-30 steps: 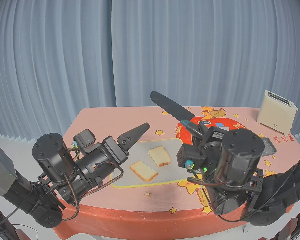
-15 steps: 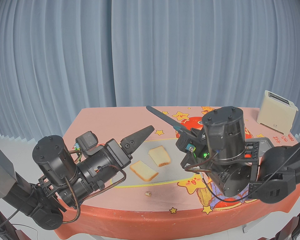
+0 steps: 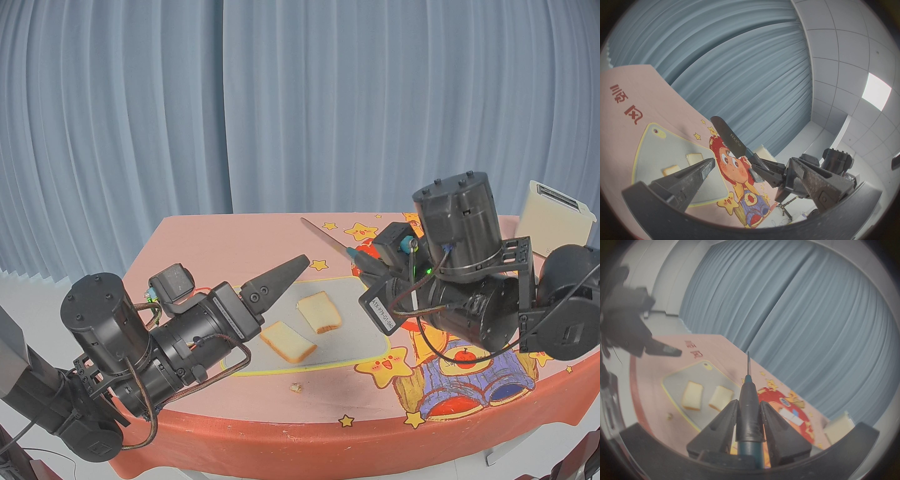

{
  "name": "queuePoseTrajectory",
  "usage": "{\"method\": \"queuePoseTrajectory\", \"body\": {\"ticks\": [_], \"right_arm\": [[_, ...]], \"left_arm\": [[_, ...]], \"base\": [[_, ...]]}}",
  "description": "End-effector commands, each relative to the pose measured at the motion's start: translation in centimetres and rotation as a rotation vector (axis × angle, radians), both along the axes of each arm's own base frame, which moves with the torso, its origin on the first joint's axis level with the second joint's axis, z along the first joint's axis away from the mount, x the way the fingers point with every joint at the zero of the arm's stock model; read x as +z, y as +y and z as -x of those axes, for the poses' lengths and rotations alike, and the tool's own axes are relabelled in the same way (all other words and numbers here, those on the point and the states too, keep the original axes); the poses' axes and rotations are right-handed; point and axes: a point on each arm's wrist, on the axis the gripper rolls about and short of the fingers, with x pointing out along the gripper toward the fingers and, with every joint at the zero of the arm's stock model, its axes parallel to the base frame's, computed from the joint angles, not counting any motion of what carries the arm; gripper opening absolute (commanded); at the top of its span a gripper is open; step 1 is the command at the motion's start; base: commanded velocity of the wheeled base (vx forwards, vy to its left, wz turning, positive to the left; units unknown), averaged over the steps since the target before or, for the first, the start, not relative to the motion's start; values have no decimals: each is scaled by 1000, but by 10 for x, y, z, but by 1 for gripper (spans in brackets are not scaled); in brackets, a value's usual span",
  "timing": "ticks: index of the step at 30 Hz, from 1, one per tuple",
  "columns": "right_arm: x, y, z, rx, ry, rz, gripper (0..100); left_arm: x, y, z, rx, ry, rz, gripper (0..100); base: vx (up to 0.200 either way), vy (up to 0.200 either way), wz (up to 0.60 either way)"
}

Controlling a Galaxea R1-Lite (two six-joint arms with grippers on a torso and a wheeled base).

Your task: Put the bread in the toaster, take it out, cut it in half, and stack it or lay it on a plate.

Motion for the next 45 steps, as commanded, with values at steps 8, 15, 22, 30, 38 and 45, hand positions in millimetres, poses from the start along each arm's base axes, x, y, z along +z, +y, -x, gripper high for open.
{"method": "queuePoseTrajectory", "body": {"ticks": [8, 15, 22, 30, 38, 45], "right_arm": [[40, -44, -4, 39, 134, -247, 0], [41, -59, 16, 26, 269, -482, 0], [23, -80, 39, 13, 321, -463, 0], [16, -110, 59, -42, 297, -463, 0], [4, -131, 61, -91, 199, -532, 0], [2, -128, 61, -115, 119, -552, 0]], "left_arm": [[12, 10, 10, 16, -118, -69, 100], [27, 17, 18, 40, -230, -110, 100], [36, 27, 27, 84, -339, -184, 100], [42, 65, 34, 236, -422, -277, 100], [39, 108, 44, 422, -455, -381, 100], [40, 116, 58, 448, -471, -375, 100]], "base": [[0, 0, 0], [0, 0, 0], [0, 0, 0], [0, 0, 0], [0, 0, 0], [0, 0, 0]]}}
